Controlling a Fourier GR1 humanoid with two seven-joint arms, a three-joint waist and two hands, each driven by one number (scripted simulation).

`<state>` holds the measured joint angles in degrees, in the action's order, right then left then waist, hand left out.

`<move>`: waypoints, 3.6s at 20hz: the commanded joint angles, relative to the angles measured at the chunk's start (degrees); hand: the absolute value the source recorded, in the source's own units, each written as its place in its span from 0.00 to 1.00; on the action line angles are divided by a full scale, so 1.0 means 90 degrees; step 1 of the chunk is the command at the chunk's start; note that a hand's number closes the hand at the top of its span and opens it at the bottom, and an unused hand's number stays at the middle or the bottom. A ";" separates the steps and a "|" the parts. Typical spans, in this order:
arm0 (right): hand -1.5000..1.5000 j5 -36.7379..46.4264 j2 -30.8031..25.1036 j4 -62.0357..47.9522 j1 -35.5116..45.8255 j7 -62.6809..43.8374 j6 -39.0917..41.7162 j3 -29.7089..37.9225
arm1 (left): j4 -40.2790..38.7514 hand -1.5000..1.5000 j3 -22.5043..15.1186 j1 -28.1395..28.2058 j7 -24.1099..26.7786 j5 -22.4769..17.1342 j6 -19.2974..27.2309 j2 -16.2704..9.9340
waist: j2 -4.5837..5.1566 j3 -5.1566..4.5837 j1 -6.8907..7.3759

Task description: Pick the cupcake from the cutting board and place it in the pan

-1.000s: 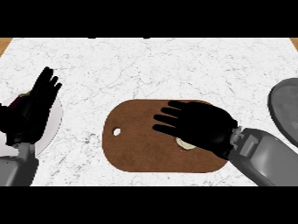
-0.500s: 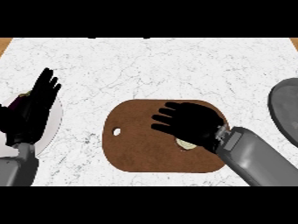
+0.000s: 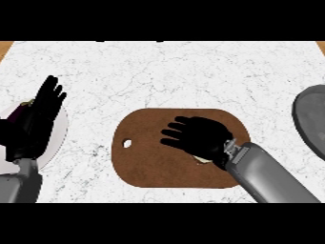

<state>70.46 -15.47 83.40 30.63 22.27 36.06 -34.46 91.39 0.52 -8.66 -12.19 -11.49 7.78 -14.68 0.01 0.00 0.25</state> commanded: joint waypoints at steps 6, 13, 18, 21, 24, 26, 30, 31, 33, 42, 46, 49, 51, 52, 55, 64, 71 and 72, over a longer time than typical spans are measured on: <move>1.00 0.0546 0.0473 -0.0967 -0.0146 0.0560 -0.0734 -0.0222 | -0.0027 0.50 -0.0102 0.0053 -0.0021 0.0394 0.0103 0.0314 | 0.0012 0.0001 0.0024; 1.00 0.0721 0.0862 -0.1238 -0.0222 0.0913 -0.1095 -0.0059 | 0.0195 0.50 -0.0085 0.0128 -0.0081 0.0498 0.0137 0.0492 | 0.0001 0.0001 0.0010; 1.00 0.0654 0.0739 -0.0492 -0.0336 0.1132 -0.0445 0.0316 | -0.0292 0.50 0.0450 -0.0237 0.0009 0.0211 -0.0324 0.0177 | -0.0005 -0.0001 -0.0035; 1.00 0.0503 0.0835 -0.0709 -0.0751 0.0282 -0.0785 0.1007 | 0.0051 0.50 0.0266 0.0165 0.0098 0.0331 -0.0249 0.0254 | -0.0022 0.0000 -0.0071; 1.00 0.0411 0.0988 -0.1022 -0.1002 -0.1452 -0.0790 0.2569 | -0.0072 0.50 0.0478 0.0107 -0.0106 0.0251 -0.0087 0.0207 | -0.0049 0.0000 -0.0490; 1.00 0.0372 0.1023 -0.1028 -0.1295 -0.2433 -0.0936 0.3428 | -0.0005 0.50 0.0589 0.0242 -0.0066 0.0295 0.0017 0.0165 | -0.0115 0.0003 -0.0770; 1.00 0.0826 0.1525 0.0035 -0.1042 -0.4160 -0.1575 0.3953 | -0.0040 0.50 0.0449 0.0292 0.0030 0.0331 -0.0075 0.0235 | -0.0125 -0.0018 -0.0512; 1.00 0.1007 0.1662 0.0411 -0.1051 -0.4440 -0.1823 0.3865 | 0.0167 0.50 0.0496 0.0245 -0.0143 0.0224 -0.0127 0.0157 | -0.0151 -0.0010 -0.0403; 1.00 0.1421 0.1578 0.1113 -0.1042 -0.4838 -0.1842 0.3670 | 0.0007 0.50 0.0399 0.0005 -0.0200 0.0384 -0.0019 0.0195 | -0.0112 -0.0010 -0.0407; 1.00 0.1886 0.1716 0.3992 -0.0305 -0.6565 0.0439 0.2984 | -0.0057 0.50 0.0506 -0.0035 -0.0144 0.0214 -0.0344 0.0100 | -0.0038 -0.0006 -0.0093; 1.00 0.1691 0.1562 0.3896 0.0028 -0.6391 0.0306 0.3788 | -0.0089 0.50 0.0133 -0.0365 -0.0357 0.0593 0.0012 0.0478 | -0.0008 -0.0001 -0.0068; 1.00 0.1430 0.1289 0.3455 0.0066 -0.6216 -0.0253 0.4456 | 0.0065 0.50 0.0325 -0.0301 -0.0438 0.0397 -0.0186 0.0343 | -0.0001 0.0001 -0.0025; 1.00 0.1114 0.0735 0.3557 -0.0247 -0.5746 -0.0662 0.5210 | 0.0045 0.50 0.0532 0.0014 -0.0116 0.0249 -0.0429 0.0166 | 0.0001 0.0003 -0.0035; 1.00 0.1000 0.0658 0.3385 0.0123 -0.5829 -0.0400 0.5377 | 0.0251 0.50 0.0367 -0.0120 -0.0407 0.0361 -0.0296 0.0259 | -0.0004 0.0002 -0.0024; 1.00 0.0461 0.0264 0.3061 -0.0397 -0.5231 -0.1042 0.6153 | -0.0118 0.50 0.0546 -0.0012 0.0003 0.0226 -0.0467 0.0286 | 0.0008 0.0003 -0.0036; 1.00 -0.0669 -0.0628 0.1123 -0.1031 -0.3584 -0.2837 0.7673 | 0.0505 0.50 0.0143 0.0060 -0.0503 0.0628 -0.0078 0.0573 | 0.0010 0.0007 -0.0010; 1.00 -0.1284 -0.0921 -0.1050 -0.1090 -0.2066 -0.4007 0.7898 | -0.0031 0.50 0.0533 -0.0137 -0.0222 0.0399 -0.0449 0.0322 | 0.0026 0.0008 0.0022; 1.00 -0.1314 -0.1216 -0.1528 -0.0794 -0.1965 -0.3934 0.7859 | 0.0114 0.50 0.0244 -0.0142 -0.0388 0.0549 -0.0264 0.0587 | 0.0022 0.0007 0.0033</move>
<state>60.98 -24.24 80.26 22.50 -1.57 5.13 35.45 91.92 3.91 -9.53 -14.43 -7.18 4.83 -10.54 0.18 0.06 0.32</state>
